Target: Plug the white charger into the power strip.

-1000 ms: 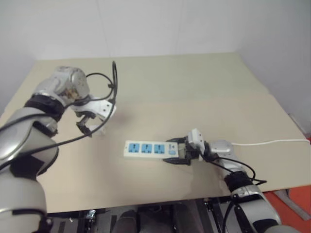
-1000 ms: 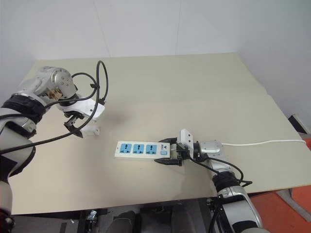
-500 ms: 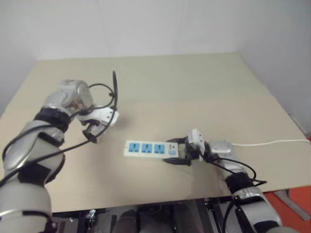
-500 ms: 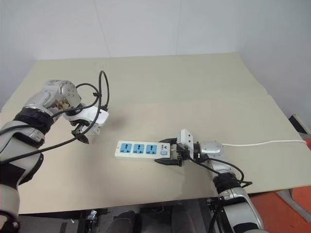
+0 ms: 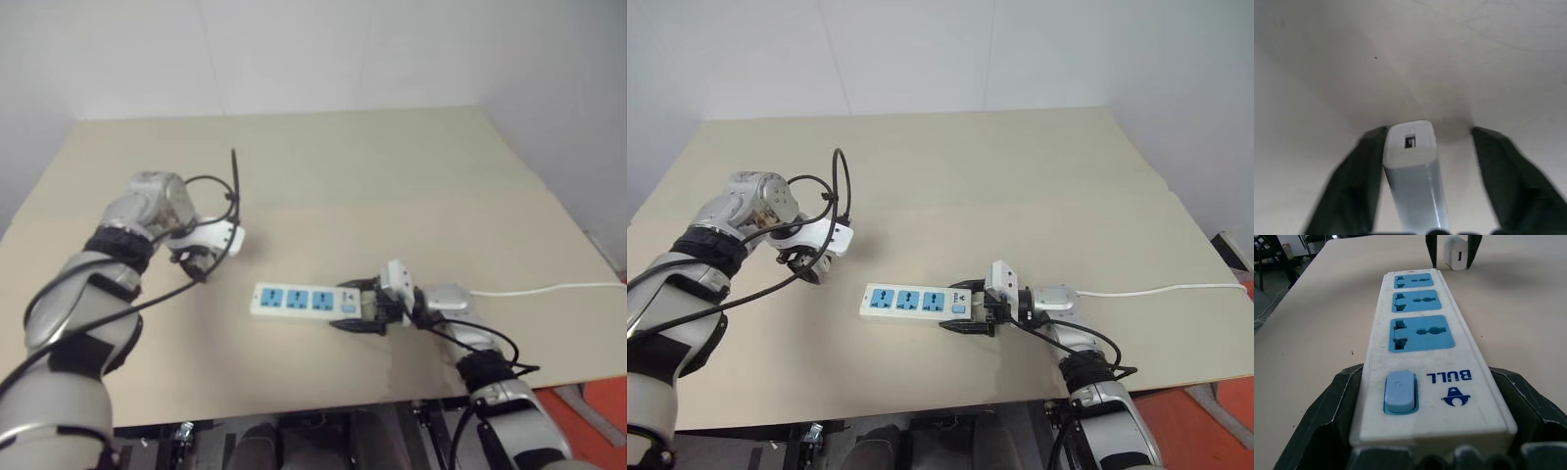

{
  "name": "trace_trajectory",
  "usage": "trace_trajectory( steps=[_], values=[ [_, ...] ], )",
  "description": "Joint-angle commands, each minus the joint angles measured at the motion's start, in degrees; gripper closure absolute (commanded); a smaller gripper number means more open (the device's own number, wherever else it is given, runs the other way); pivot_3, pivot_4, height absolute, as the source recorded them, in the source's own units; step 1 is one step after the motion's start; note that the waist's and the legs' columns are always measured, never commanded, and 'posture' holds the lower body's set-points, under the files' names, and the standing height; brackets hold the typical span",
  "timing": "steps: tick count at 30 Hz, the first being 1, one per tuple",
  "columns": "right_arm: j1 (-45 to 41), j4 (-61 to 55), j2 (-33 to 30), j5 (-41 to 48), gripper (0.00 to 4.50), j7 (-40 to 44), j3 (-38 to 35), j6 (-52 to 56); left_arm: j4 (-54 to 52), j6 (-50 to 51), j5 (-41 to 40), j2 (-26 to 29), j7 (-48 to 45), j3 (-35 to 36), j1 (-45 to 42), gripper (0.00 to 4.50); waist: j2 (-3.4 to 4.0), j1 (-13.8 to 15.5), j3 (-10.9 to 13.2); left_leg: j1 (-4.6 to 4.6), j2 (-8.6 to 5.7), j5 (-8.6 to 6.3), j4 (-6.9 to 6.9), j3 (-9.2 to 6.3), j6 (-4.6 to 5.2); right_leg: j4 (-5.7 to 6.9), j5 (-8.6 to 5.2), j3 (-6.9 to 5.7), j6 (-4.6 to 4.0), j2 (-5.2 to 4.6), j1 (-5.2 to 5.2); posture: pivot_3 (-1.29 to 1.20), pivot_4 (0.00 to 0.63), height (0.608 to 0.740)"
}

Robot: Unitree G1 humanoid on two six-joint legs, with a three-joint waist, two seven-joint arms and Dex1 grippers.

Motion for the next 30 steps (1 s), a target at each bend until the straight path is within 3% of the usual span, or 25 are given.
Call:
trace_trajectory(
  steps=[1, 3, 17, 22, 30],
  values=[
    [1.09, -1.63, -0.8, 0.11, 1.07, 0.18, 0.42, 1.52, -0.01, 0.12, 1.39, 0.16, 1.28, 1.57, -0.31, 2.79, 0.0, 0.02, 0.0, 0.0, 0.0, 0.0, 0.0, 0.0, 0.0, 0.0, 0.0, 0.0, 0.0, 0.0, 0.0, 0.0, 0.15, 0.74],
    [1.27, -2.02, -0.87, 0.18, 1.07, 0.08, 0.46, 1.71, -0.03, 0.37, 1.9, 0.05, 2.1, 1.84, -0.06, 3.46, 0.0, 0.07, 0.0, 0.0, 0.0, 0.0, 0.0, 0.0, 0.0, 0.0, 0.0, 0.0, 0.0, -0.01, 0.0, 0.0, 0.15, 0.74],
    [0.75, -0.81, -0.41, -0.15, 1.07, -0.65, 0.57, 1.08, -3.91, 0.45, -0.13, 2.77, 0.34, 6.62, 1.39, 3.48, 0.0, 0.06, 0.0, 0.01, 0.0, 0.0, 0.04, 0.01, 0.0, 0.07, 0.0, 0.02, 0.01, -0.01, 0.0, 0.0, 0.15, 0.74],
    [0.23, -0.28, -0.26, -0.11, 1.07, -0.57, 0.48, 0.83, -7.98, 2.17, -8.21, 5.49, -2.64, 14.69, 1.06, 3.48, 0.0, -0.03, 0.0, 0.0, 0.01, 0.0, 0.04, 0.02, 0.0, 0.07, 0.0, 0.03, 0.0, -0.01, -0.03, 0.0, 0.15, 0.74],
    [0.21, -0.59, -0.17, 0.0, 1.07, -0.67, 0.35, 0.36, -26.07, 18.8, -27.42, 6.75, -2.08, 32.3, 11.25, 3.48, 0.01, -0.21, 0.0, 0.01, 0.07, -0.01, 0.07, 0.0, -0.01, 0.11, 0.01, 0.05, 0.01, -0.01, -0.03, 0.0, 0.15, 0.74]
  ],
)
